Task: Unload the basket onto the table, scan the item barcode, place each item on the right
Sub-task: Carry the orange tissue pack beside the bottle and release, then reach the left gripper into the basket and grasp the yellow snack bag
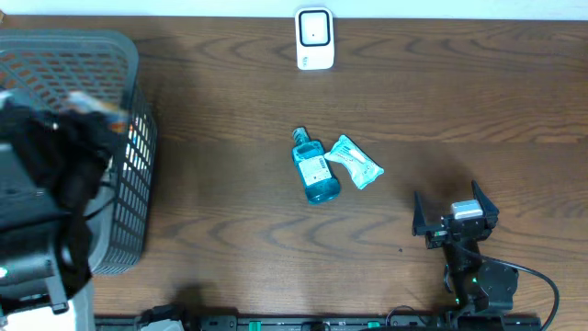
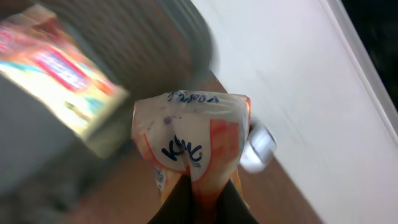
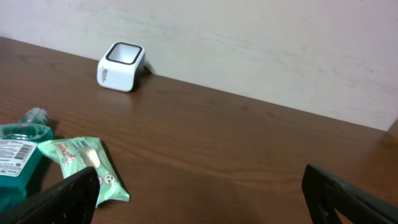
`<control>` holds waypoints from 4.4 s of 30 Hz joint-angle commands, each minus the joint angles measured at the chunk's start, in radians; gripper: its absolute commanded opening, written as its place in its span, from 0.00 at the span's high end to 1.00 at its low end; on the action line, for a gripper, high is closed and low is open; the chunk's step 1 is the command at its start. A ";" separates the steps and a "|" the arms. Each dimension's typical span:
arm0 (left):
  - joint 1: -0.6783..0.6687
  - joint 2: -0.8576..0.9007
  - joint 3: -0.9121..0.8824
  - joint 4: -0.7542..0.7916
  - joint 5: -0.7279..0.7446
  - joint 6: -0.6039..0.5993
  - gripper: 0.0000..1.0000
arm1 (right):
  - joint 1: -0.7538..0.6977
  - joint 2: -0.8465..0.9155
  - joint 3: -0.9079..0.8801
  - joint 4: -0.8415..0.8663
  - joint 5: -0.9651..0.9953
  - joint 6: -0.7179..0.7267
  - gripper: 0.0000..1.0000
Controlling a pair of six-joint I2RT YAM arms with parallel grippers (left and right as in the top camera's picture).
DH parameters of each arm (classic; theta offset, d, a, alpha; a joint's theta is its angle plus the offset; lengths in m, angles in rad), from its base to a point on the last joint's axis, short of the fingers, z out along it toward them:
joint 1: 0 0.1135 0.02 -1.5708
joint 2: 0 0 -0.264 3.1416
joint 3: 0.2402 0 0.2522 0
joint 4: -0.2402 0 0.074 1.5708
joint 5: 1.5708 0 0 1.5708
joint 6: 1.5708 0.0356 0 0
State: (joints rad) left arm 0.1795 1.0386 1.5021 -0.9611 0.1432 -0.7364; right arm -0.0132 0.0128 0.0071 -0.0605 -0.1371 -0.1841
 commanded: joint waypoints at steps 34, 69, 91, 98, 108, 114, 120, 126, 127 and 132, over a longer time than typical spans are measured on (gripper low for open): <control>-0.973 0.989 -0.026 0.377 0.029 -0.426 0.93 | 0.001 -0.002 -0.002 -0.003 0.000 0.015 0.01; -0.908 0.761 0.238 0.090 -0.210 -0.082 0.02 | 0.001 -0.002 -0.002 -0.003 0.000 0.015 0.01; 0.011 0.314 0.220 -0.250 -0.529 -0.269 0.02 | 0.001 -0.002 -0.002 -0.003 0.000 0.015 0.01; 0.209 0.428 0.130 -0.275 -0.418 -0.336 0.02 | 0.001 -0.002 -0.002 -0.003 0.000 0.015 0.01; 0.244 0.753 0.129 -0.204 -0.251 -0.225 0.02 | 0.001 -0.002 -0.002 -0.003 0.000 0.015 0.01; 0.244 0.902 0.129 -0.172 -0.239 -0.225 0.02 | 0.001 -0.002 -0.002 -0.003 0.000 0.015 0.01; 0.244 1.004 0.129 -0.071 -0.162 -0.129 0.02 | 0.001 -0.002 -0.002 -0.003 0.000 0.015 0.01; 0.244 1.056 0.101 0.004 -0.150 -0.124 0.02 | 0.001 -0.002 -0.002 -0.003 0.000 0.015 0.01; 0.243 1.056 0.082 0.028 -0.150 -0.124 0.02 | 0.001 -0.002 -0.002 -0.003 0.000 0.015 0.01; 0.240 1.056 -0.055 0.147 -0.150 -0.124 0.02 | 0.001 -0.002 -0.002 -0.003 0.000 0.015 0.01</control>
State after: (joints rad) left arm 0.4210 2.0651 1.5482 -0.8375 -0.0021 -0.8780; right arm -0.0132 0.0128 0.0071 -0.0601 -0.1375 -0.1841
